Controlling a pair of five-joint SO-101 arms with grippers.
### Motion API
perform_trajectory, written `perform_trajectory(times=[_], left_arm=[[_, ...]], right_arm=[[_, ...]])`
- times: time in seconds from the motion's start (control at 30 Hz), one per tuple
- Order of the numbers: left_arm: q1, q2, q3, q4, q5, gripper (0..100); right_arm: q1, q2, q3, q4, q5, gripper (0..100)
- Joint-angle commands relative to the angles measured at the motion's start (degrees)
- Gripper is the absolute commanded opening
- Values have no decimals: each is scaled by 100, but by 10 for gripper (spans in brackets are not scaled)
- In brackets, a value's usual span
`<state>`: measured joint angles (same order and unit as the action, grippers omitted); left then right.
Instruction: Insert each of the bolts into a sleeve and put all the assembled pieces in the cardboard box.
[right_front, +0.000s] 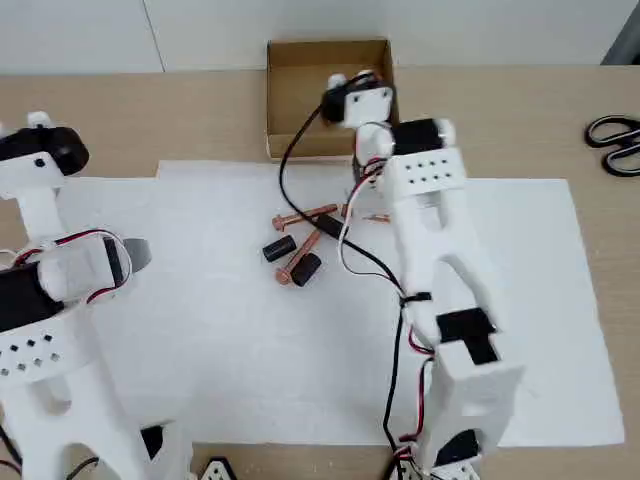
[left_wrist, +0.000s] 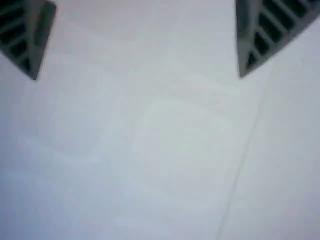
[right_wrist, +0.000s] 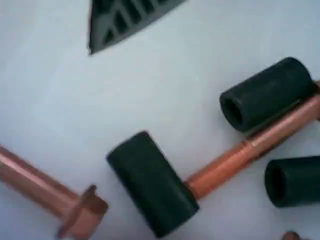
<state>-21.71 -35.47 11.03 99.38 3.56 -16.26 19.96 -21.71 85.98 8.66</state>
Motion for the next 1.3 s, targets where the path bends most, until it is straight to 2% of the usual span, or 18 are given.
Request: perform_trajectory(times=[0.0,0.33,0.83,1.13,1.27], left_arm=[[18,-35,-13,88,26,243],[9,-35,-13,97,26,243],[9,-35,136,88,26,243],[9,-35,136,88,26,243],[9,-35,136,88,26,243]], right_arm=[[-251,321,-88,-277,369,200],[-822,629,-88,-699,1029,199],[-831,1323,-88,-1455,1037,198],[-831,1262,-88,-1411,1037,197],[-831,804,-88,-1218,1037,197]])
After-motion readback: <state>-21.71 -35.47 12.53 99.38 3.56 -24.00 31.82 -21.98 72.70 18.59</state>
